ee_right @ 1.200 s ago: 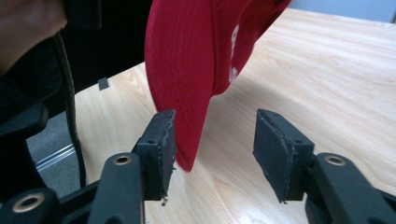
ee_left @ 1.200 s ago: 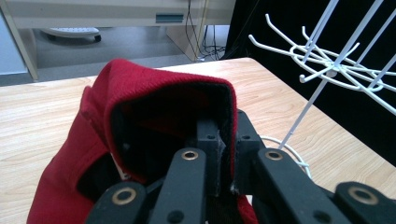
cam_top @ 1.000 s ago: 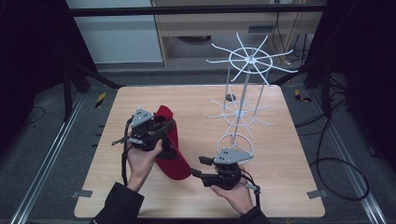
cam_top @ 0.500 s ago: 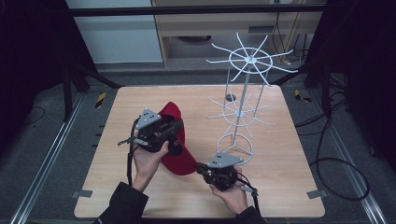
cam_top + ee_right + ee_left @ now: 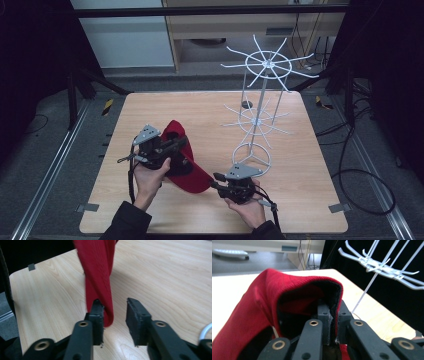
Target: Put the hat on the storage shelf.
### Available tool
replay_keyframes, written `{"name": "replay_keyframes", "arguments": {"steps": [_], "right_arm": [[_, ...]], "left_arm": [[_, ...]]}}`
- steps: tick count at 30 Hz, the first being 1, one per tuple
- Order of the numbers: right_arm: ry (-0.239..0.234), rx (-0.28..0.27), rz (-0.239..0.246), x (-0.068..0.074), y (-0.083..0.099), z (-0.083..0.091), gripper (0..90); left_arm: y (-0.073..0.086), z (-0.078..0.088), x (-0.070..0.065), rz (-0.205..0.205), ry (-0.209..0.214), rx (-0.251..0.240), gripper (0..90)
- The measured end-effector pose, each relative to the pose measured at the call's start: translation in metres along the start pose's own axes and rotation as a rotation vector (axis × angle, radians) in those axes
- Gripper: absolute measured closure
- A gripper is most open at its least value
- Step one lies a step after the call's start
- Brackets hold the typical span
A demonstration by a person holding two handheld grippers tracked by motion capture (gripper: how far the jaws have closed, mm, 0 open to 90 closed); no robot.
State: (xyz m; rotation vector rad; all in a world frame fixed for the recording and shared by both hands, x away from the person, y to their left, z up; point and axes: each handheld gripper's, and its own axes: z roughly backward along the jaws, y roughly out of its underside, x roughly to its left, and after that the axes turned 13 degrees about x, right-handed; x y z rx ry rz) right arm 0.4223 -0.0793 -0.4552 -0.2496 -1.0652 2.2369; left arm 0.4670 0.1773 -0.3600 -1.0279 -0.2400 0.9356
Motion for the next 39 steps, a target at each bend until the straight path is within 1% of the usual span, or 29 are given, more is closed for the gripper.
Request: {"name": "replay_keyframes", "arguments": {"steps": [1,2,7,11,13,16,19,21,23,24,25,26,28,29,30,32,34,35,37,39], "right_arm": [[0.0,0.0,0.0,0.0,0.0,0.0,65.3],[-0.007,-0.004,0.003,0.0,0.001,-0.002,63.6],[-0.024,-0.013,-0.015,-0.001,0.002,-0.005,61.4],[-0.036,-0.022,-0.036,-0.004,0.004,-0.008,60.2],[-0.046,-0.033,-0.045,-0.005,0.005,-0.01,59.8],[-0.06,-0.046,-0.061,-0.006,0.007,-0.011,60.1],[-0.068,-0.054,-0.065,-0.007,0.007,-0.013,64.1],[-0.075,-0.053,-0.061,-0.006,0.007,-0.013,71.2],[-0.068,-0.051,-0.051,-0.005,0.008,-0.013,79.1],[-0.06,-0.054,-0.045,-0.005,0.008,-0.013,83.0],[-0.047,-0.053,-0.042,-0.005,0.009,-0.013,84.5],[-0.021,-0.048,-0.035,-0.005,0.009,-0.012,85.6],[0.028,-0.036,-0.038,-0.005,0.01,-0.01,85.8],[0.064,-0.033,-0.034,-0.005,0.01,-0.01,85.8],[0.115,-0.024,-0.015,-0.005,0.011,-0.009,85.9],[0.212,0.001,0.027,-0.003,0.013,-0.008,85.8],[0.249,0.021,0.049,-0.002,0.014,-0.009,85.6],[0.259,0.033,0.06,-0.002,0.014,-0.011,85.4],[0.262,0.055,0.082,0.001,0.016,-0.016,85.2],[0.261,0.064,0.099,0.003,0.018,-0.019,84.9]], "left_arm": [[0.0,0.0,0.0,0.0,0.0,0.0,84.8],[-0.005,0.002,-0.006,-0.016,0.003,-0.015,84.8],[-0.016,0.006,-0.018,-0.039,0.022,-0.052,84.9],[-0.018,0.007,-0.021,-0.034,0.029,-0.065,84.8],[-0.019,0.006,-0.022,-0.023,0.04,-0.072,84.9],[-0.02,0.005,-0.024,-0.018,0.053,-0.081,84.8],[-0.02,0.004,-0.027,-0.019,0.066,-0.089,84.8],[-0.02,0.004,-0.029,-0.023,0.081,-0.091,84.8],[-0.019,0.004,-0.03,-0.028,0.096,-0.092,84.8],[-0.019,0.004,-0.031,-0.032,0.098,-0.09,84.8],[-0.018,0.004,-0.032,-0.04,0.099,-0.086,84.8],[-0.017,0.004,-0.032,-0.047,0.098,-0.081,84.8],[-0.013,0.005,-0.032,-0.064,0.101,-0.072,84.8],[-0.01,0.005,-0.031,-0.07,0.101,-0.066,84.8],[-0.006,0.006,-0.03,-0.078,0.098,-0.057,84.7],[0.003,0.006,-0.025,-0.071,0.104,-0.046,84.6],[0.013,0.007,-0.019,-0.061,0.108,-0.033,84.6],[0.017,0.007,-0.016,-0.057,0.106,-0.025,84.6],[0.026,0.009,-0.011,-0.05,0.094,-0.011,84.6],[0.034,0.014,-0.005,-0.038,0.099,-0.015,84.5]]}}
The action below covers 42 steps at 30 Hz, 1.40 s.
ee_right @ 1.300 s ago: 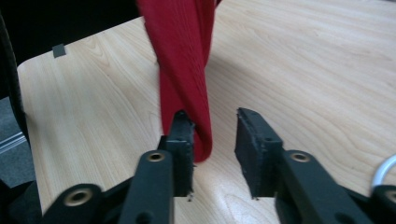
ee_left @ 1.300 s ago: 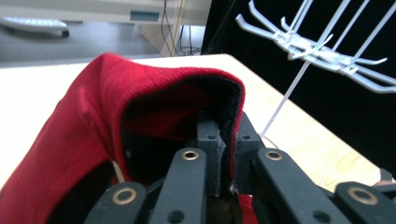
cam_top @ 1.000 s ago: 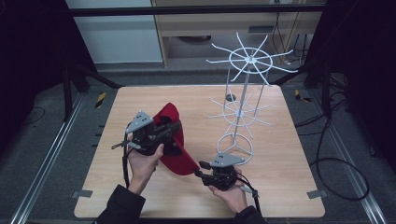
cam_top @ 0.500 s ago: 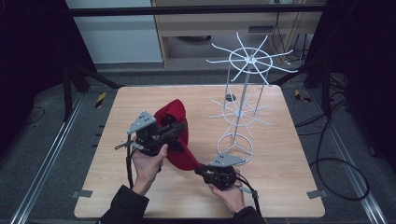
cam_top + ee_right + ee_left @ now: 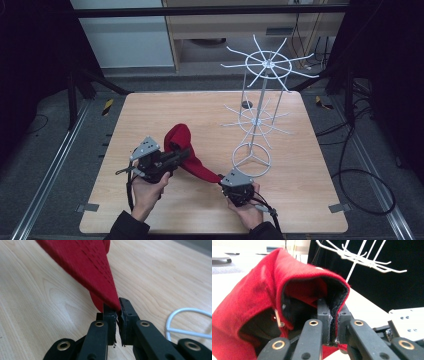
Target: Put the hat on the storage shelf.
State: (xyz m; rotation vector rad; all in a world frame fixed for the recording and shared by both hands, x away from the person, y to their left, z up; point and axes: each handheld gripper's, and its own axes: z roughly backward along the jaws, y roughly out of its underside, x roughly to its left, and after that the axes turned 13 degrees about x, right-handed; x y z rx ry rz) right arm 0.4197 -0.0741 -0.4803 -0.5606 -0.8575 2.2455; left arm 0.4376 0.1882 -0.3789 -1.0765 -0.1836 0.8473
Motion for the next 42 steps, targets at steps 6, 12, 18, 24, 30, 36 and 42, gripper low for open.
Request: {"name": "replay_keyframes", "arguments": {"steps": [6,12,18,24,30,36,42], "right_arm": [[-0.157,-0.033,-0.025,-0.004,0.001,0.009,73.0],[-0.247,-0.037,-0.014,-0.002,0.008,0.018,64.8],[-0.32,-0.06,0.006,0.005,0.004,0.025,56.5],[-0.313,-0.065,-0.013,0.006,-0.001,0.021,53.9],[-0.289,-0.055,-0.045,0.011,-0.01,0.008,51.2],[-0.286,-0.061,-0.089,0.014,-0.023,-0.004,50.9],[-0.278,-0.063,-0.138,0.022,-0.045,-0.03,48.0]], "left_arm": [[0.014,0.018,0.006,0.001,-0.036,0.011,84.4],[0.044,0.041,0.021,0.038,-0.038,0.029,84.2],[0.068,0.055,0.042,0.087,-0.086,0.08,84.3],[0.085,0.058,0.057,0.102,-0.128,0.164,84.3],[0.104,0.055,0.068,0.105,-0.175,0.288,84.4],[0.113,0.047,0.075,0.102,-0.215,0.361,84.5],[0.118,0.035,0.081,0.084,-0.269,0.416,84.2]]}}
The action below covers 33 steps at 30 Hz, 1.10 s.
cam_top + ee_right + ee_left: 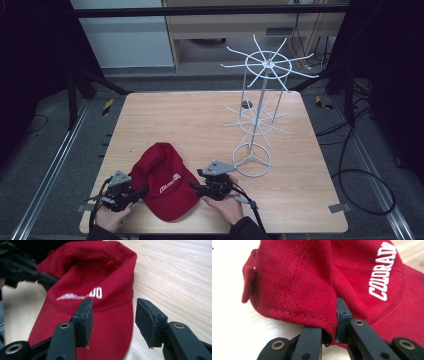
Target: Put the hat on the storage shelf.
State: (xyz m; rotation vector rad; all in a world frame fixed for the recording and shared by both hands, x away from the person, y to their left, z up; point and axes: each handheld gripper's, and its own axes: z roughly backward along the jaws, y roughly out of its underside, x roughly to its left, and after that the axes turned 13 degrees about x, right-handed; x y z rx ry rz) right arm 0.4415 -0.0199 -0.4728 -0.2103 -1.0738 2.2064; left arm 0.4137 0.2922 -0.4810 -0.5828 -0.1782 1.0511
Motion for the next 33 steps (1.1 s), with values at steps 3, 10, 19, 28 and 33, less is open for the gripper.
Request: {"name": "replay_keyframes", "arguments": {"steps": [3,10,19,28,33], "right_arm": [[0.013,0.002,-0.005,0.001,-0.007,-0.017,46.2],[0.015,0.025,-0.051,-0.002,-0.021,-0.044,55.3],[-0.023,0.065,-0.081,-0.007,-0.027,-0.042,66.3],[0.02,0.091,-0.074,-0.013,-0.026,-0.043,79.5],[-0.034,0.145,-0.064,-0.017,-0.023,-0.034,90.0]], "left_arm": [[-0.002,-0.002,-0.001,-0.014,0.002,-0.003,84.3],[-0.008,-0.008,-0.004,-0.048,0.013,0.003,84.6],[-0.013,-0.011,-0.005,-0.058,0.027,0.003,84.7],[-0.022,-0.018,-0.004,-0.079,0.046,0.007,84.8],[-0.034,-0.025,0.001,-0.044,0.045,0.005,84.2]]}}
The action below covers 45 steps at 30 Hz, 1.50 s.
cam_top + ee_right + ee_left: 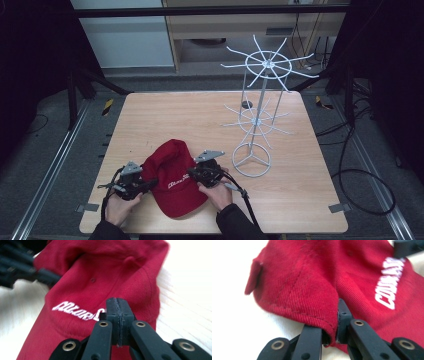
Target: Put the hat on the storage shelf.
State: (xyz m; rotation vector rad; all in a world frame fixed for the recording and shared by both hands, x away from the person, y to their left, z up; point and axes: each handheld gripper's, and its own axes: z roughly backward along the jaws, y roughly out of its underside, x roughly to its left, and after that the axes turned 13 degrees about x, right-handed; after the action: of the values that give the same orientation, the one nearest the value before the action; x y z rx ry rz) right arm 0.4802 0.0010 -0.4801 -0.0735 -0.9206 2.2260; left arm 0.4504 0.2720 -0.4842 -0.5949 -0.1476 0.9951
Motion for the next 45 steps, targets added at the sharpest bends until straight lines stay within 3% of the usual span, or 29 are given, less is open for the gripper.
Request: {"name": "replay_keyframes", "arguments": {"steps": [3,7,9,10,15,18,19,20,23,24,25,26,28,31,32,36,40,45], "right_arm": [[-0.006,0.016,0.021,0.002,0.005,0.005,90.0],[-0.047,0.014,0.03,0.009,0.02,0.015,90.0],[-0.062,0.008,0.027,0.01,0.023,0.016,90.0],[-0.09,-0.002,0.021,0.014,0.031,0.019,90.0],[-0.106,-0.013,0.026,0.025,0.036,0.019,89.4],[-0.096,-0.026,0.02,0.028,0.037,0.02,87.0],[-0.096,-0.026,0.02,0.028,0.037,0.02,87.0],[-0.096,-0.045,0.026,0.027,0.036,0.026,84.4],[-0.058,-0.092,0.04,0.022,0.034,0.039,79.1],[-0.039,-0.105,0.039,0.018,0.033,0.046,78.0],[-0.027,-0.116,0.036,0.015,0.033,0.049,76.8],[-0.008,-0.121,0.025,0.01,0.032,0.055,76.2],[0.003,-0.119,0.022,0.007,0.032,0.058,75.8],[0.071,-0.113,0.012,-0.005,0.037,0.068,68.7],[0.086,-0.119,0.005,-0.008,0.039,0.069,66.8],[0.116,-0.102,-0.011,-0.016,0.047,0.068,63.2],[0.131,-0.09,-0.006,-0.02,0.054,0.072,61.6],[0.167,-0.105,-0.025,-0.032,0.079,0.097,53.0]], "left_arm": [[-0.01,-0.006,0.002,0.017,-0.022,0.003,83.1],[-0.025,-0.016,0.003,0.021,-0.036,0.013,83.3],[-0.031,-0.019,0.003,0.015,-0.04,0.019,83.1],[-0.036,-0.021,0.002,0.007,-0.044,0.021,82.9],[-0.047,-0.031,-0.002,0.001,-0.072,0.021,75.9],[-0.045,-0.026,0.0,0.004,-0.085,0.003,59.5],[-0.043,-0.022,0.002,0.008,-0.09,-0.006,59.5],[-0.038,-0.012,0.007,0.028,-0.08,-0.02,53.5],[-0.031,0.001,0.011,0.05,-0.074,-0.05,49.7],[-0.026,0.013,0.01,0.053,-0.063,-0.087,49.4],[-0.026,0.013,0.01,0.053,-0.063,-0.087,48.9],[-0.026,0.021,0.002,0.032,-0.055,-0.114,48.8],[-0.028,0.022,-0.004,0.012,-0.052,-0.115,48.1],[-0.037,0.014,-0.025,-0.06,-0.053,-0.098,45.7],[-0.044,0.007,-0.033,-0.085,-0.074,-0.084,45.2],[-0.061,-0.003,-0.049,-0.099,-0.061,-0.096,41.2],[-0.076,-0.009,-0.062,-0.123,-0.08,-0.107,37.8],[-0.104,-0.019,-0.08,-0.112,-0.107,-0.098,30.4]]}}
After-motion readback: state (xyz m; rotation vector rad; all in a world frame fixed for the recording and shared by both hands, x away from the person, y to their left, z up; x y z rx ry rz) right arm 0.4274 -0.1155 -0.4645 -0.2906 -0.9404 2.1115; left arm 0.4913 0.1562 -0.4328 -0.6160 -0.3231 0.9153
